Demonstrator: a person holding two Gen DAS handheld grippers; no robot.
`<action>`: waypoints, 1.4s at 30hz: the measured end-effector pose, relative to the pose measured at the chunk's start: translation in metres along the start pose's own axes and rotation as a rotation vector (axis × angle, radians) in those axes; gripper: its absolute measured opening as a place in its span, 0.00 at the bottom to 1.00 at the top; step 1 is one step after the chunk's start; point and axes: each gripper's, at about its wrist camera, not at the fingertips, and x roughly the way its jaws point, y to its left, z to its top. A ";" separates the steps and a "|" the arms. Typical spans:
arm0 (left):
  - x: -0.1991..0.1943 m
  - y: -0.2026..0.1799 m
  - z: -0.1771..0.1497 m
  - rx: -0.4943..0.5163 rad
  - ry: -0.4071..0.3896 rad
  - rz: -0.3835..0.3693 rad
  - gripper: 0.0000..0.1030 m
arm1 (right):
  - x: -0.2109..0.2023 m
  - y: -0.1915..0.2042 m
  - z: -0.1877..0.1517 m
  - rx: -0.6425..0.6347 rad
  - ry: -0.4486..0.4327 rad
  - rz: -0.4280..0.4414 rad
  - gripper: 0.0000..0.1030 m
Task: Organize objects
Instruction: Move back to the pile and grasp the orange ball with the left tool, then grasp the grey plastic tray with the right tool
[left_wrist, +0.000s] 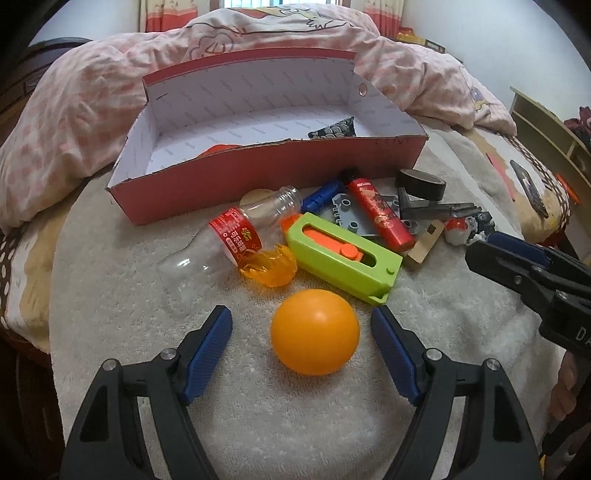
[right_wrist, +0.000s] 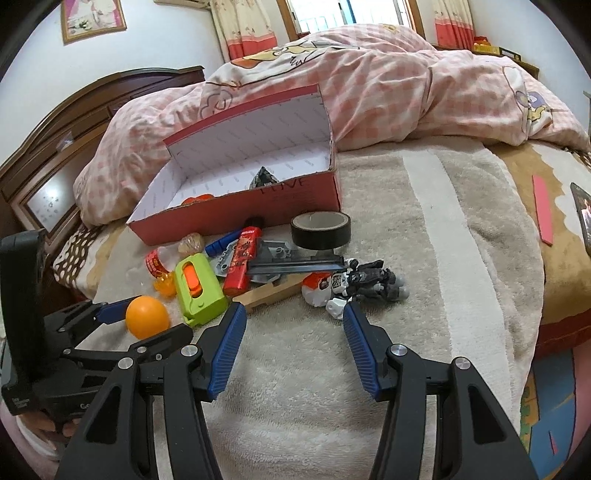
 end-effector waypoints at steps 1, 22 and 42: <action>-0.001 0.000 0.000 0.004 -0.003 -0.001 0.72 | 0.000 0.001 0.001 -0.003 -0.005 -0.003 0.55; -0.010 -0.002 -0.004 0.039 -0.028 -0.034 0.38 | 0.034 0.017 0.033 -0.137 0.022 -0.045 0.73; -0.018 -0.002 -0.002 0.037 -0.059 -0.030 0.38 | 0.027 0.011 0.031 -0.062 0.004 0.007 0.62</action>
